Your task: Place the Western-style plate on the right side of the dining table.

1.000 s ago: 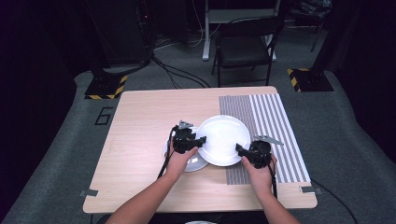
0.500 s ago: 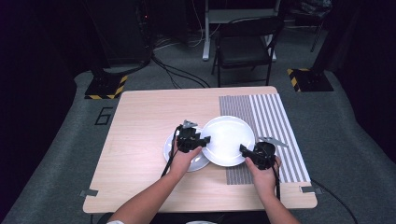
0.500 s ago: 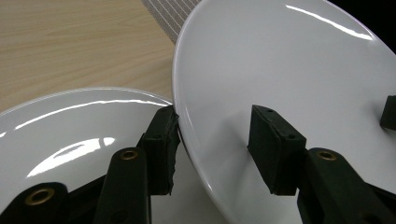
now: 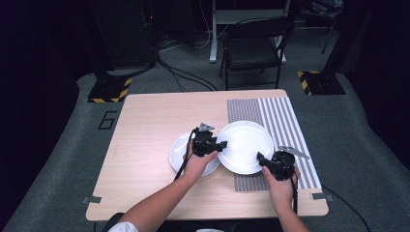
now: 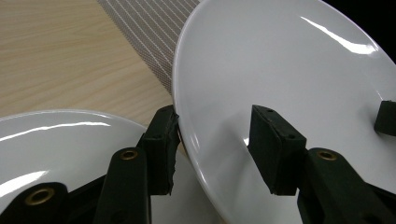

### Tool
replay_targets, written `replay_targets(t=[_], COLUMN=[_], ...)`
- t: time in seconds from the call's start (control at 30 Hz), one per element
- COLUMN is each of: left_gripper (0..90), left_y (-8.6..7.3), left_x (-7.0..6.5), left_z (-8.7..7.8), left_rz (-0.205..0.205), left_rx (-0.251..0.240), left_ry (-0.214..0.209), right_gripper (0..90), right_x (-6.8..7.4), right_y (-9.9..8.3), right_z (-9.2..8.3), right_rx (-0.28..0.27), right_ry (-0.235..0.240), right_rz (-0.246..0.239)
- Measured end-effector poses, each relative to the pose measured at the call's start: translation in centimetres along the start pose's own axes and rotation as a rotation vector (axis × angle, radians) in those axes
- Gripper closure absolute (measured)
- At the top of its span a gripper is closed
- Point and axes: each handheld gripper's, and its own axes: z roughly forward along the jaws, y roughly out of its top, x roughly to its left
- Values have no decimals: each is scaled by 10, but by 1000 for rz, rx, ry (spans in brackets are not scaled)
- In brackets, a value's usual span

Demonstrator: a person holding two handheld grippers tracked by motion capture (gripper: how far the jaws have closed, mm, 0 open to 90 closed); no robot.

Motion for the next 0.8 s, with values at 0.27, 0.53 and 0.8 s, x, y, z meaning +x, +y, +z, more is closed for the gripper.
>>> replay_targets(t=[0.27, 0.53, 0.8], left_gripper=[526, 526, 523], left_y=[4, 6, 10], left_x=[-8, -14, -24], left_z=[8, 16, 23], left_rz=[15, 34, 49], left_rx=[5, 13, 30], left_ry=[-30, -52, -72], right_gripper=[474, 474, 473], right_x=[-8, -14, -22], right_y=[-2, -5, -6], right_z=[-9, -16, -24], right_rx=[-18, -20, -41], right_ry=[-29, -49, -69], right_rz=[25, 40, 63])
